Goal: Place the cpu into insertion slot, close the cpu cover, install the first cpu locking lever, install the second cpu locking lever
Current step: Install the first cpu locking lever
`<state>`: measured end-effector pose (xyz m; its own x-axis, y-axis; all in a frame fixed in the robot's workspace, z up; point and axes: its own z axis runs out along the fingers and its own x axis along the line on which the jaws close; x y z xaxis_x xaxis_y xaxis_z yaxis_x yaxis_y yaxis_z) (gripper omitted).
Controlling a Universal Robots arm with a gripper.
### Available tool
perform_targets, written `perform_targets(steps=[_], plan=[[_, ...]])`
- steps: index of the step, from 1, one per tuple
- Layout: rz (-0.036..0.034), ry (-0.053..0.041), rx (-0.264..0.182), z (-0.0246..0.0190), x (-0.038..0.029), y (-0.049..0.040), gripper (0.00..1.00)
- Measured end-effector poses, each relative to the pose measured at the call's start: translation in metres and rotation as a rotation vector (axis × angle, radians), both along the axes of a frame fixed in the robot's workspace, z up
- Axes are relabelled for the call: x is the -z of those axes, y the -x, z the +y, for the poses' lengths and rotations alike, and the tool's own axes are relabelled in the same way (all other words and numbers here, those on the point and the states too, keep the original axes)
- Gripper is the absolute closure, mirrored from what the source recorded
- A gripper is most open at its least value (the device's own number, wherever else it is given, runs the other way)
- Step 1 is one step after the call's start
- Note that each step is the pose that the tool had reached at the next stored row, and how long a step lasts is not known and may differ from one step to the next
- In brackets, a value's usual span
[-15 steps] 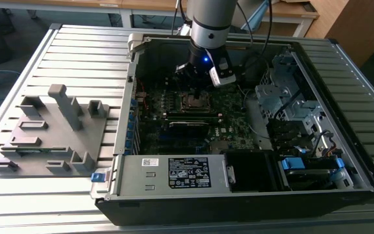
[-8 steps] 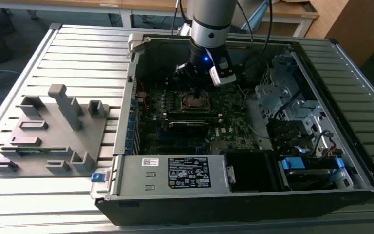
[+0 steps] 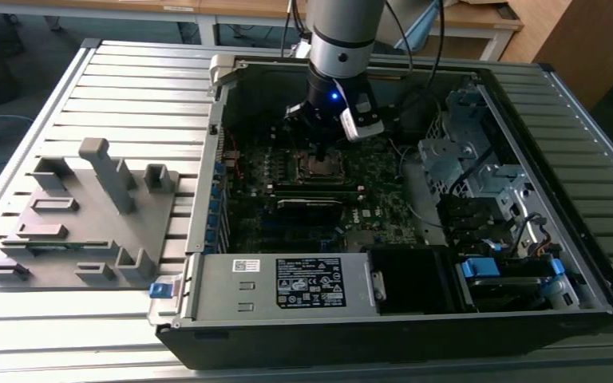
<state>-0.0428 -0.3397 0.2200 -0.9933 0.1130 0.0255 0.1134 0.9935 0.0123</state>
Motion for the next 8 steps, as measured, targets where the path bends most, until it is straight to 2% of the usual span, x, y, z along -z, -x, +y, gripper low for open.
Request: perform_targets(steps=[8], plan=[[-0.0001,-0.0004,0.000,0.0000,-0.0023,0.0025,0.90]])
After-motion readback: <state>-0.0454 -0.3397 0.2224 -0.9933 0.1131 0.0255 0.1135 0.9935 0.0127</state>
